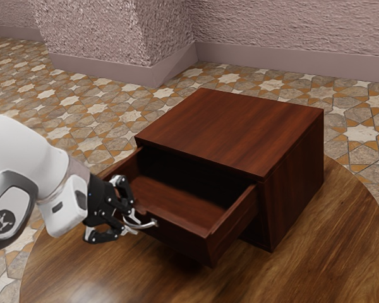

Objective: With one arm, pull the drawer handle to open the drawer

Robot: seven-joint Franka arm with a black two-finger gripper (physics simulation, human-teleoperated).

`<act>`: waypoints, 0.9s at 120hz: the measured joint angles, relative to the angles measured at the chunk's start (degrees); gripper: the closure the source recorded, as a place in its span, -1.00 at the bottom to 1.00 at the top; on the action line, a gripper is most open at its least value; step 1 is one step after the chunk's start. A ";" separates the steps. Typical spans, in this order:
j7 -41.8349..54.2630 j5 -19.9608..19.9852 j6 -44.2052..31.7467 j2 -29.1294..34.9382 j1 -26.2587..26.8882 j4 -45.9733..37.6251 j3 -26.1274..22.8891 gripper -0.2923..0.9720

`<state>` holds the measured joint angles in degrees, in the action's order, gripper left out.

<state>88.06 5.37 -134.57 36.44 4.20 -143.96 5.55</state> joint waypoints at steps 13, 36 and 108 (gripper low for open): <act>-0.14 0.02 0.39 1.51 -0.83 -0.94 -0.79 0.55; -0.40 -0.04 1.44 4.63 -1.66 -2.83 -1.23 0.64; -1.11 0.06 3.78 7.71 -3.69 -4.43 -3.30 0.52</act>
<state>86.94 5.43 -130.78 44.16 0.50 -148.39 2.25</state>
